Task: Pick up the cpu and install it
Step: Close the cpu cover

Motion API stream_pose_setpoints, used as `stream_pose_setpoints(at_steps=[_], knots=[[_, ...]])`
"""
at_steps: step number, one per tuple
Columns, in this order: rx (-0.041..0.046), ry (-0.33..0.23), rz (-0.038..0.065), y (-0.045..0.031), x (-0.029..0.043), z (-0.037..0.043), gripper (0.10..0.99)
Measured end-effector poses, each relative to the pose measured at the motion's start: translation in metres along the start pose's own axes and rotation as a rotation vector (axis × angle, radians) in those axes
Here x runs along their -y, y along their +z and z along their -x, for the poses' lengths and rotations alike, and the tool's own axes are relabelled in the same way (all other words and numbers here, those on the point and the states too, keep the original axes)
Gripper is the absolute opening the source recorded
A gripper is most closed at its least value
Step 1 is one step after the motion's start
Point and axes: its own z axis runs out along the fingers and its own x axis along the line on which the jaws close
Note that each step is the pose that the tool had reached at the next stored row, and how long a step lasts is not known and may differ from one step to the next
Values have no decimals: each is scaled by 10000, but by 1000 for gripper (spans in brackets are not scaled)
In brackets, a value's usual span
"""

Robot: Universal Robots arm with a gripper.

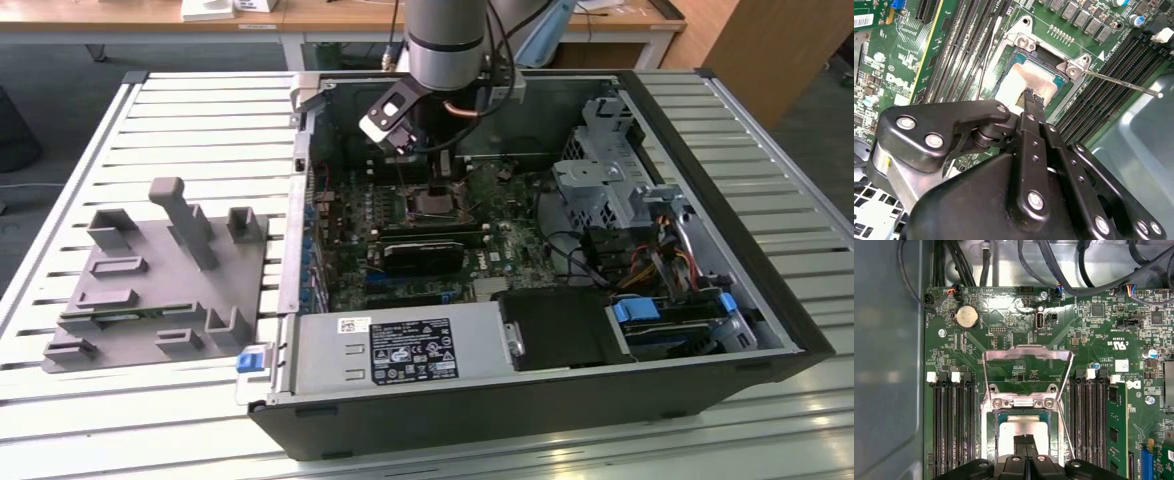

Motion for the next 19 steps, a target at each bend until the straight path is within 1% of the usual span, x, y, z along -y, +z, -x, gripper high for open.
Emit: stream_pose_setpoints(at_steps=[5, 11, 13, 14, 19], knots=[[1, 5, -5, -31, -1, 1, 106], [1, 12, -14, -89, -3, 1, 106], [1, 12, -14, -142, -5, 2, 106], [1, 12, -15, -181, -6, 3, 106], [1, 15, -15, -405, -12, 6, 106]])
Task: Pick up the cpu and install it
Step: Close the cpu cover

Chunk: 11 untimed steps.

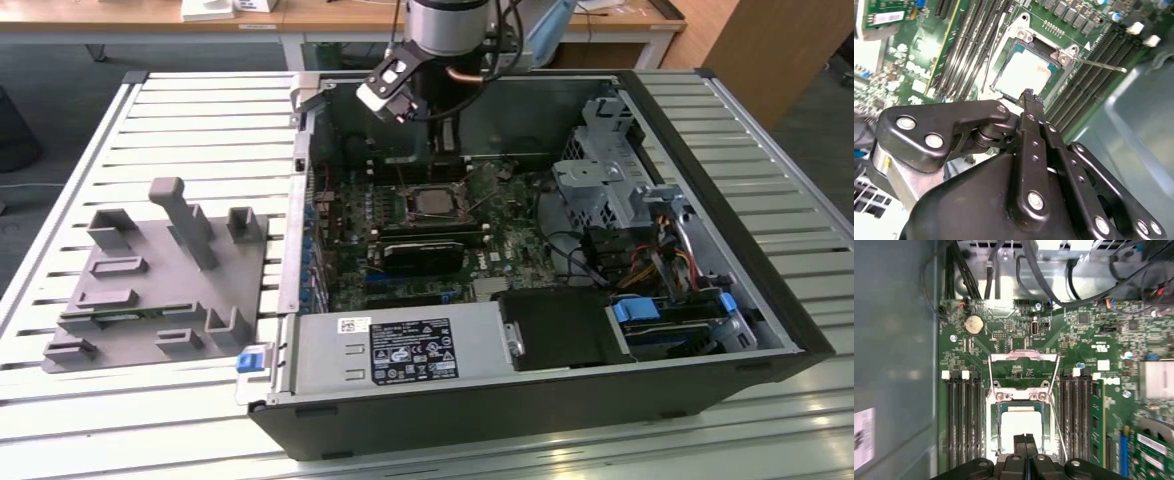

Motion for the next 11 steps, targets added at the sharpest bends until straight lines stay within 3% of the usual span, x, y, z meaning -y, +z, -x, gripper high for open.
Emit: stream_pose_setpoints(at_steps=[3, 7, 11], knots=[[2, 1, -1, -122, -3, 2, 106], [0, 0, 0, -130, -10, 2, 106], [0, 1, 0, -118, -155, -3, 106]])
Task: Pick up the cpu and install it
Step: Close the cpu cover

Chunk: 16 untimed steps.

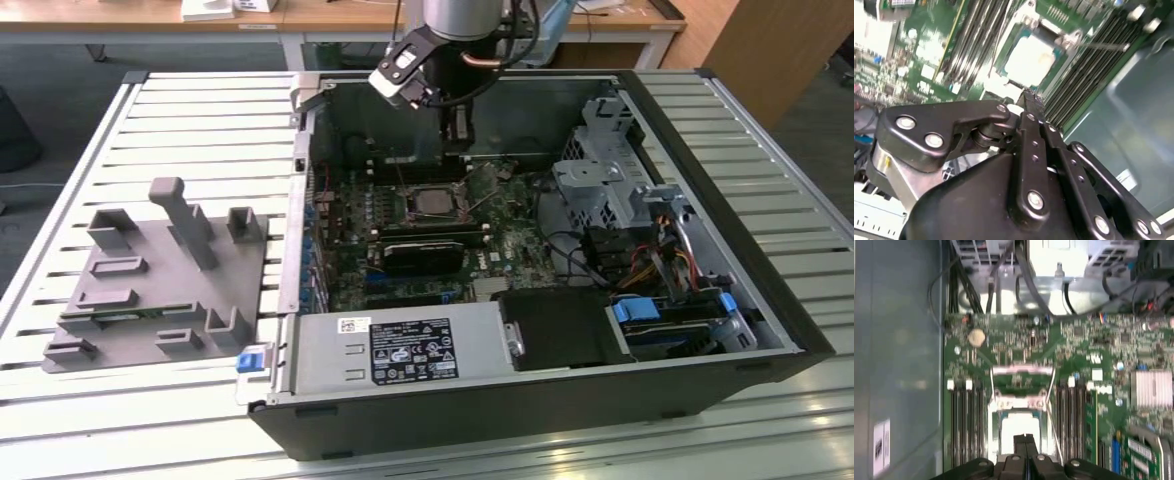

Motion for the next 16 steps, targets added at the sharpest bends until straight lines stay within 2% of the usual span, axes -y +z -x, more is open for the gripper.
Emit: stream_pose_setpoints(at_steps=[4, 7, 12, 16], knots=[[0, 0, -5, 20, -144, -13, 106], [-1, -1, -7, 33, -226, -21, 106], [1, 0, -8, 63, -316, -27, 106], [0, -2, -11, 83, -350, -28, 106]])
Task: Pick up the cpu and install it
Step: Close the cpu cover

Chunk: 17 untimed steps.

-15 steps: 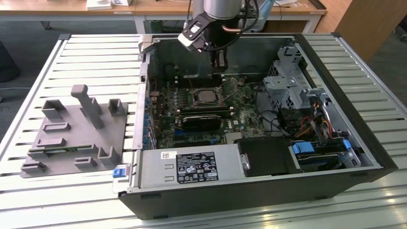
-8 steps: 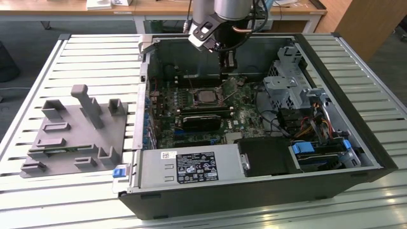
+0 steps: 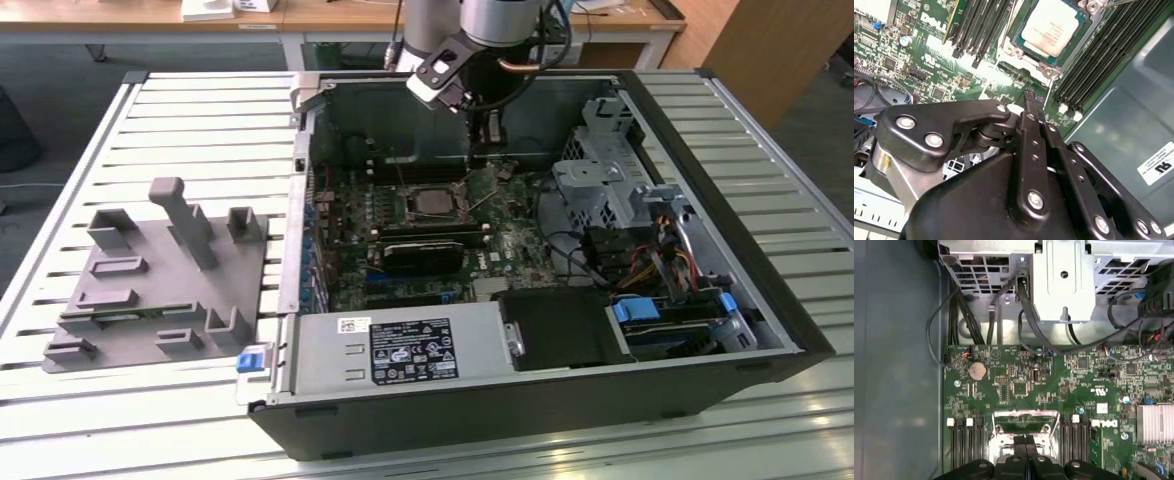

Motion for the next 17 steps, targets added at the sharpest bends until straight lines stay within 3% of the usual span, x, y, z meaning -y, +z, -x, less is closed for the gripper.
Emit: stream_pose_setpoints(at_steps=[17], knots=[[-1, -246, -7, 46, -240, -19, 106]])
